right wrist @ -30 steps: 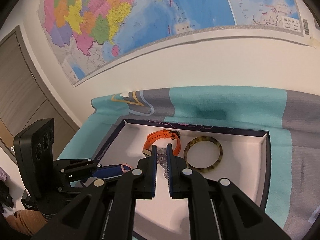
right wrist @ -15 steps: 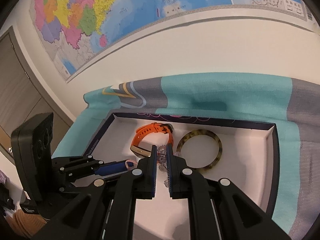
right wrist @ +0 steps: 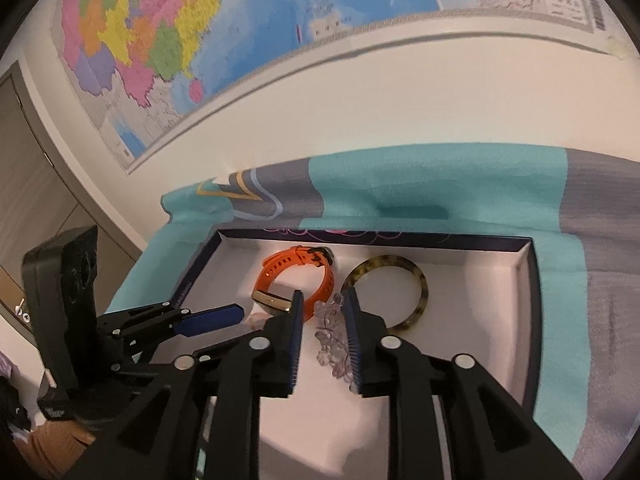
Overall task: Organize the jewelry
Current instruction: 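Carry the pendant into the box with the left tool while the right tool drops the crystal bracelet there, then withdraw both tools from the box and move the right tool to the beaded necklace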
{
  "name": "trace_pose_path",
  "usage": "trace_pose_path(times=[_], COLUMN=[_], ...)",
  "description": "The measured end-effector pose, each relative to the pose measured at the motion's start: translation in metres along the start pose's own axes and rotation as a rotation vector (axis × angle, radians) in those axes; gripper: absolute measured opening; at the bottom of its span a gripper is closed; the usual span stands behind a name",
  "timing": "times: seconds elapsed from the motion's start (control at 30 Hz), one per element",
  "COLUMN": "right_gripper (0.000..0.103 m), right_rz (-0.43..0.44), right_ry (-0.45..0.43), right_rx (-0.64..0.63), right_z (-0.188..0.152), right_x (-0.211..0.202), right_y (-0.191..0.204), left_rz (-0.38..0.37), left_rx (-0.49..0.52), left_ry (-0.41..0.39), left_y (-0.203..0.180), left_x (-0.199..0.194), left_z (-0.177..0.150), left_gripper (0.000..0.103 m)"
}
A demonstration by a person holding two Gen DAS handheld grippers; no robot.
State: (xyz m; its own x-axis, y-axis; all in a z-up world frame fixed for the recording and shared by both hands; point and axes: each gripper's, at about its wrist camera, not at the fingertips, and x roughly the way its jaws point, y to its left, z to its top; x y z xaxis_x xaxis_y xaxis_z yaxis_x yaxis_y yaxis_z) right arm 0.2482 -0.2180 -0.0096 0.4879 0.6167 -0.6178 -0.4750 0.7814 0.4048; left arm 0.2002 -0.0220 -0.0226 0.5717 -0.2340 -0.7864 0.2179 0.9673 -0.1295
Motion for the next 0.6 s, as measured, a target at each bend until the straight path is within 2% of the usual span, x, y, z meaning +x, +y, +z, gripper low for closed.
trace_pose_path(times=[0.13,0.2,0.37,0.6], right_gripper=[0.026,0.035,0.037,0.038], right_rz=[0.015,0.025,0.053,0.028], right_ry=[-0.014,-0.020,-0.009,0.069], right_rx=[-0.039,-0.073,-0.146,-0.200], right_z=[-0.010,-0.021,-0.053,-0.105], right_x=[-0.024,-0.040,-0.072,-0.087], right_y=[0.009,0.016,0.030,0.038], left_rz=[0.012,0.006,-0.024,-0.063], left_rx=[0.005,0.015,0.060,0.108], left_ry=[-0.050,-0.079,-0.146,-0.126], left_y=[0.003,0.003,0.000,-0.007], left_x=[-0.023,-0.038,-0.079,-0.099], left_z=[-0.007,-0.012,-0.037,-0.081], left_gripper=[0.050,0.050,0.051,0.052])
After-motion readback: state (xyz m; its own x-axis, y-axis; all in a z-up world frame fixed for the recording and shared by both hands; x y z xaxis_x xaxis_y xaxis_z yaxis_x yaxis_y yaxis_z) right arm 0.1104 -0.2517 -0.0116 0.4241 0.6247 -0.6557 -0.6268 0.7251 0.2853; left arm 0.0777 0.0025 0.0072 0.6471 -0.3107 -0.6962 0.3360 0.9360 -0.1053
